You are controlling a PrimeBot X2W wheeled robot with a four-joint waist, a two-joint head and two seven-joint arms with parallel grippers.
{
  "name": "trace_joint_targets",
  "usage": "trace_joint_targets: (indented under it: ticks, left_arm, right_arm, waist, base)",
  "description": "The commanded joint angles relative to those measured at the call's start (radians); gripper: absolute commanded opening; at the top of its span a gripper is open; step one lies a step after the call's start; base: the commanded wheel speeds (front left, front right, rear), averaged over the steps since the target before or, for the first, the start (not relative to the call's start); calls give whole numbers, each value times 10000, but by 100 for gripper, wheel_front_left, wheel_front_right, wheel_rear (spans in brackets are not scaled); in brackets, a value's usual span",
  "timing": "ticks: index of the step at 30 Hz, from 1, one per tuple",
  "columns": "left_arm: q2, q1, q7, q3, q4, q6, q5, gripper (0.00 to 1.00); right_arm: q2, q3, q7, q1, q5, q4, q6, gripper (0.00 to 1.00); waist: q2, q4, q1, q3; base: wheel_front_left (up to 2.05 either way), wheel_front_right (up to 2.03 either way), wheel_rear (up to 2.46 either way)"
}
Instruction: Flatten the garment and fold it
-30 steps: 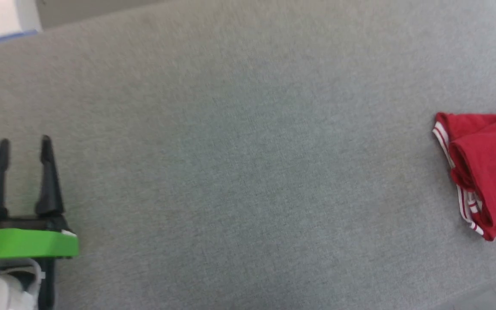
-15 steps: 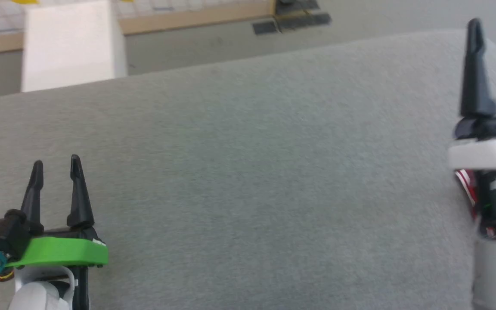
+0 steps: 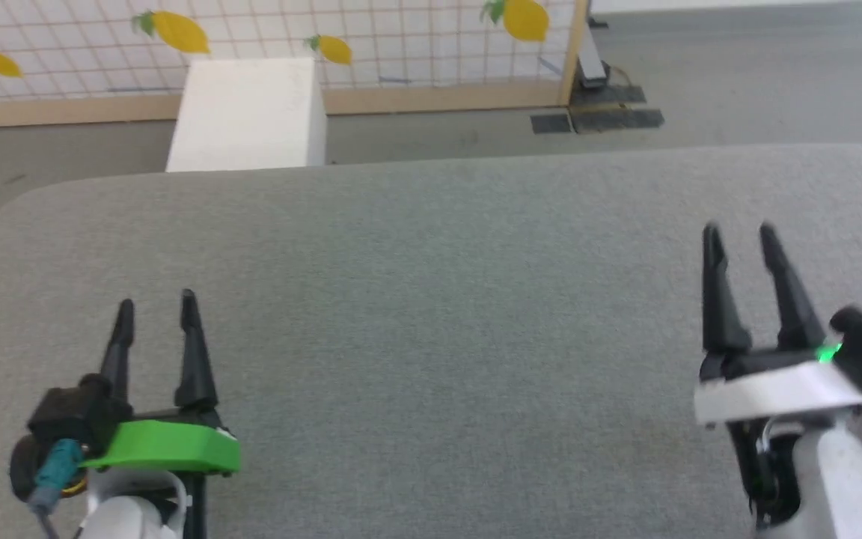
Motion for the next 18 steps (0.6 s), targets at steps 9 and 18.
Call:
trace_joint_targets:
  ticks: [9, 18]
  left_arm:
    - [-609, -54, -74, -203, 662, -488, 396, 100]
    - [-963, 242, -75, -321, 1800, -883, 726, 100]
  right_arm:
    - [6, 8, -123, 1123, -99, 199, -13, 100]
    - [6, 55, -125, 1657, -3, 718, -13, 100]
  waist:
    - [0, 136, 1, -267]
    - [0, 56, 1, -349]
  base:
    - [0, 0, 0]
    - [0, 0, 0]
